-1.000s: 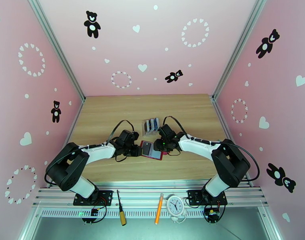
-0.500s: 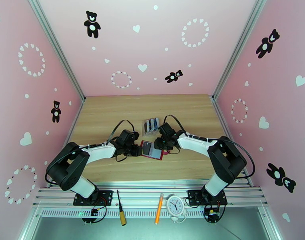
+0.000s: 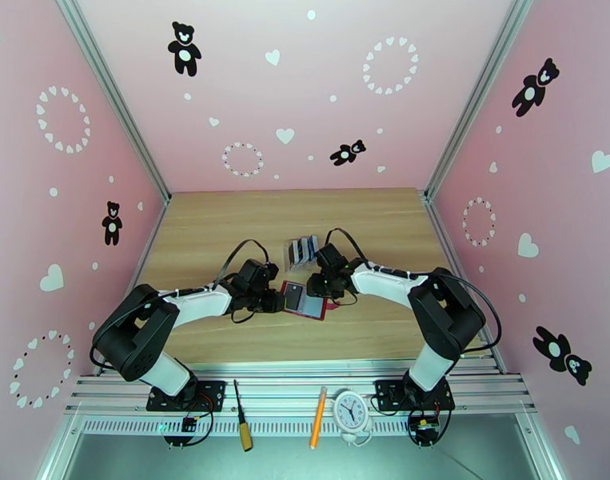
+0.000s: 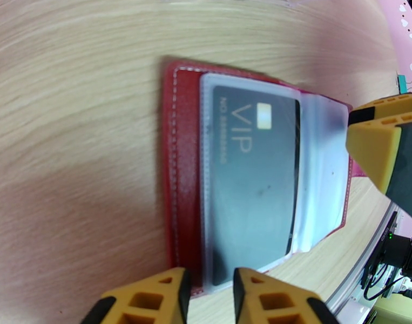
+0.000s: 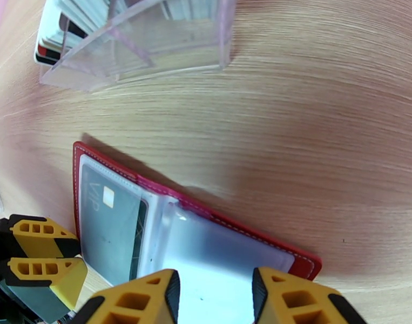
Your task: Put the credit cards into the card holder
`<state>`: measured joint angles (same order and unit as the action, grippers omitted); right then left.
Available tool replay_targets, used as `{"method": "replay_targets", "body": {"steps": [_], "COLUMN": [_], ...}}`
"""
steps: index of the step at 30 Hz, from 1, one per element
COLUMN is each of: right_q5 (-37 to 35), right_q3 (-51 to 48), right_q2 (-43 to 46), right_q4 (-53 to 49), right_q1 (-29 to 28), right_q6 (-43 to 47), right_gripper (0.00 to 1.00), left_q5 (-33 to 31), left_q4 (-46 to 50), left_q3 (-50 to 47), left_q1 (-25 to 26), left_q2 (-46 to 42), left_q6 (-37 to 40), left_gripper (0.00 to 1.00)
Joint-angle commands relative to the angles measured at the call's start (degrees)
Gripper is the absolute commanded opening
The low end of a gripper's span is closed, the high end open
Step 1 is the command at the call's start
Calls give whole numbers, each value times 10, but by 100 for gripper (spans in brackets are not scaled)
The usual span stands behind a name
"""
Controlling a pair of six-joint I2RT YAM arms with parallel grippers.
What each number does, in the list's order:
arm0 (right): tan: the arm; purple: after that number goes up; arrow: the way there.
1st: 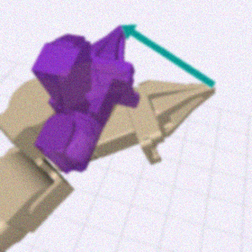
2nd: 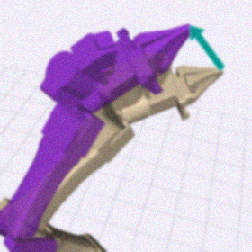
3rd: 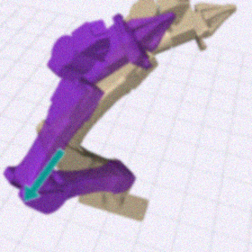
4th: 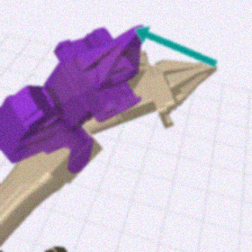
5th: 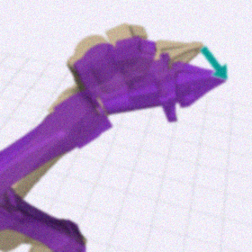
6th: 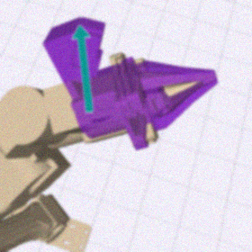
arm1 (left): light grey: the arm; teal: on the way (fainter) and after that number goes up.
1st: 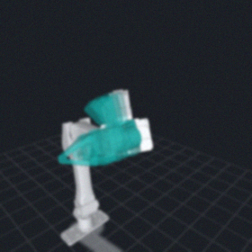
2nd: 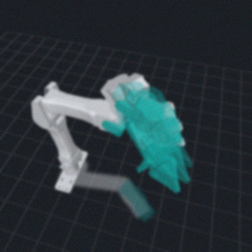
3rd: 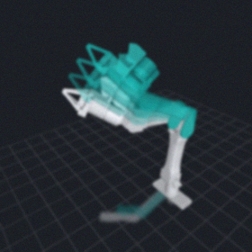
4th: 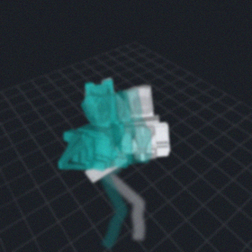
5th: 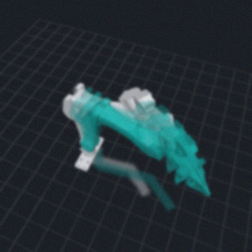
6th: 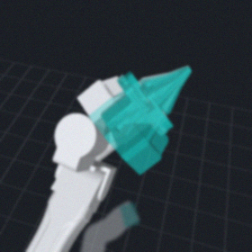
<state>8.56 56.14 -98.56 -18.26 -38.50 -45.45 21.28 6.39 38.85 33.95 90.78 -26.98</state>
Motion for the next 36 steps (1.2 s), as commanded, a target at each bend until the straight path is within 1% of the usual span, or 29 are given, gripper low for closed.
{"method": "replay_targets", "body": {"steps": [1,5,13,22,31,36], "right_q5": [-4,3,6,10,26,51], "right_q3": [-3,-9,-14,-15,-14,-16], "right_q2": [-6,-14,-16,-23,-21,-20], "right_q4": [-2,7,11,19,36,62], "right_q1": [2,2,-2,-22,-31,-34], "right_q6": [5,3,-1,-15,-30,-47], "right_gripper": [42,42,42,42,42,42], "left_q5": [-15,-14,-10,1,16,30], "left_q4": [23,21,21,16,9,1], "left_q3": [3,4,4,4,4,4], "left_q1": [1,1,1,1,1,3], "left_q2": [19,22,23,24,26,30], "left_q6": [10,9,9,8,8,8], "left_gripper": [33,38,40,45,50,52]}}
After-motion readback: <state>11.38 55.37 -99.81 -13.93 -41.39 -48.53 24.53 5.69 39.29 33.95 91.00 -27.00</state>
